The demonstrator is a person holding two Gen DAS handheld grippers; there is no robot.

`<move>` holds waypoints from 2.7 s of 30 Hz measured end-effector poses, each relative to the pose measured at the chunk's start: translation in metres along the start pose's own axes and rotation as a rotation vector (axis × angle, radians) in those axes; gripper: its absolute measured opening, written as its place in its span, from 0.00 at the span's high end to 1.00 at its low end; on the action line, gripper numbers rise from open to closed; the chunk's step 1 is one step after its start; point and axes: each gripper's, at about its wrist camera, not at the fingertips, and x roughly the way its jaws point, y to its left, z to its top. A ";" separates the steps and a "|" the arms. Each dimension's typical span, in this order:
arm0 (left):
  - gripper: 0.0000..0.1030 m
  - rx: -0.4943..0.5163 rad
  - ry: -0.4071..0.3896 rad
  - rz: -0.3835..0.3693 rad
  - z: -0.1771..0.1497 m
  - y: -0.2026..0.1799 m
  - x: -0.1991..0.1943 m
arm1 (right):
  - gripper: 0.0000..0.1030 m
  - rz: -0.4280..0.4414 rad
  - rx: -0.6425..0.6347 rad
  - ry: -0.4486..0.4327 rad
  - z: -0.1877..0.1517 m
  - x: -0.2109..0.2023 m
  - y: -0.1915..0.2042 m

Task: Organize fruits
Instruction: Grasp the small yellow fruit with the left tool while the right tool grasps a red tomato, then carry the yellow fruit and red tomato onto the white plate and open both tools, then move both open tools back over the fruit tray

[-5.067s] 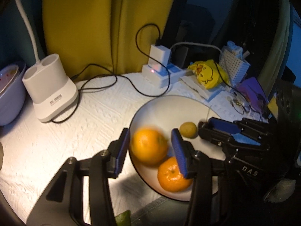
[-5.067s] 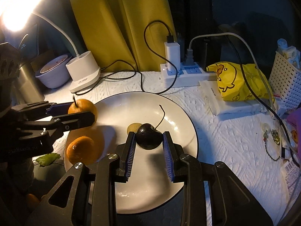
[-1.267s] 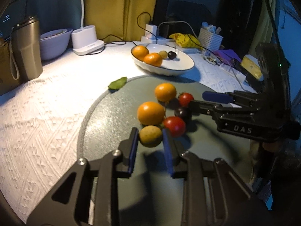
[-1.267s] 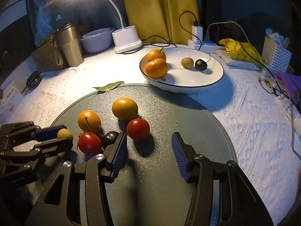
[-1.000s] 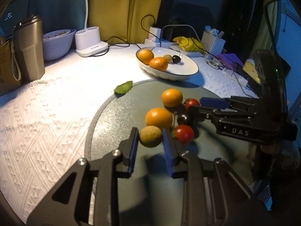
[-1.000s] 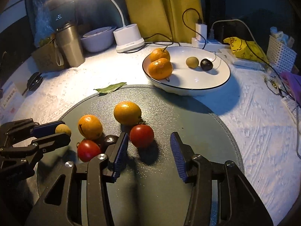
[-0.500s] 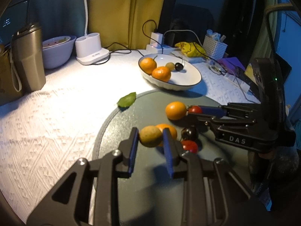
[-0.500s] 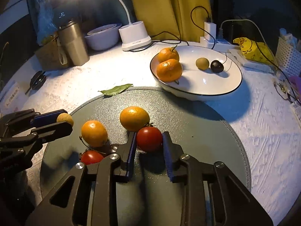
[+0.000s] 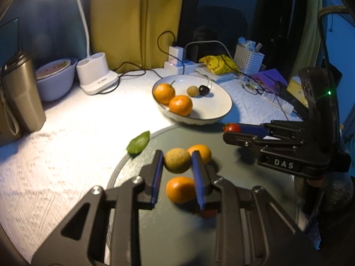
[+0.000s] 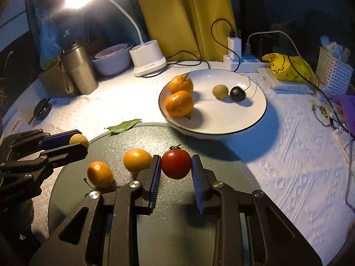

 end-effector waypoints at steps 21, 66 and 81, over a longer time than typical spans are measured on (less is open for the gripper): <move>0.74 0.061 0.009 -0.013 0.048 -0.020 0.038 | 0.71 -0.009 0.035 -0.050 0.030 0.002 -0.046; 0.58 0.027 0.041 -0.058 0.079 -0.033 0.079 | 0.71 -0.061 0.039 -0.100 0.046 0.011 -0.080; 0.57 0.004 -0.032 -0.054 0.055 -0.024 0.020 | 0.71 -0.074 -0.010 -0.126 0.039 -0.026 -0.032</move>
